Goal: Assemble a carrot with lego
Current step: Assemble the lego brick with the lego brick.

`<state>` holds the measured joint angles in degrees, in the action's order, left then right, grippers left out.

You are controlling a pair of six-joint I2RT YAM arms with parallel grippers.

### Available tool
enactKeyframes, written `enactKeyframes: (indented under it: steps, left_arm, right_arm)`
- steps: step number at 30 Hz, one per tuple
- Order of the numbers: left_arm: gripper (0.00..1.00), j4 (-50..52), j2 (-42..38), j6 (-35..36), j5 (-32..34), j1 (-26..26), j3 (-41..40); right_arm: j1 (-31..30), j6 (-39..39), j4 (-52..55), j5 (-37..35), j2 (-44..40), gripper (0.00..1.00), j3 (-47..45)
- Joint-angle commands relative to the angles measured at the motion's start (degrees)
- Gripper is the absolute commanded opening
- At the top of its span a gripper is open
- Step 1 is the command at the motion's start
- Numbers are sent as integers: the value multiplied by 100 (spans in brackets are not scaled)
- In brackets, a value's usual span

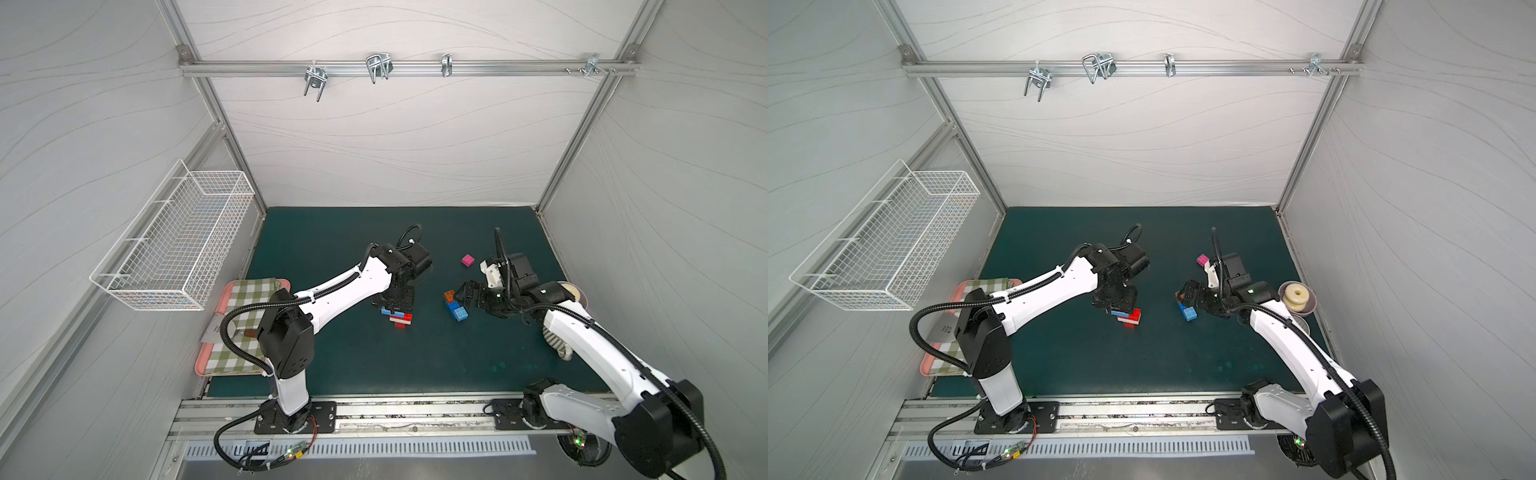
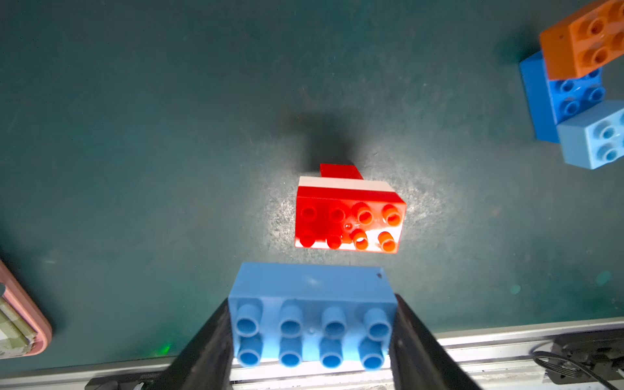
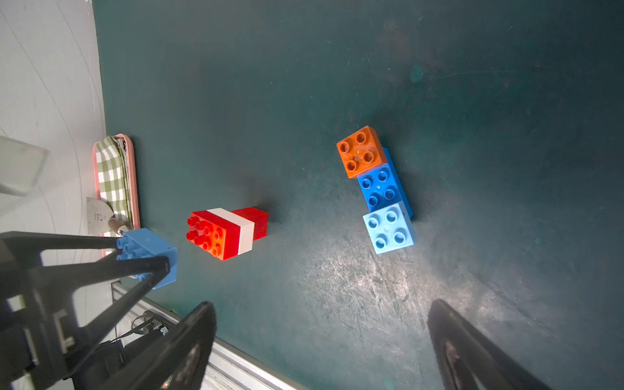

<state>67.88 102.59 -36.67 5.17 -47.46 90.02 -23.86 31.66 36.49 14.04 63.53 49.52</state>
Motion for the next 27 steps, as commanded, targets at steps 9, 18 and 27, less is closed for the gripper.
enactKeyframes:
  steps: [9,18,27]
  left_arm:
    - [49,-413,120,-25,118,-86,-6]
    - [49,-573,265,-16,-14,-86,-51]
    - [48,-600,372,-86,-34,-86,-87]
  right_arm:
    - [40,39,40,1,-107,99,-30]
    - [43,41,55,-26,-43,99,23]
    - [43,23,56,-25,-2,99,66]
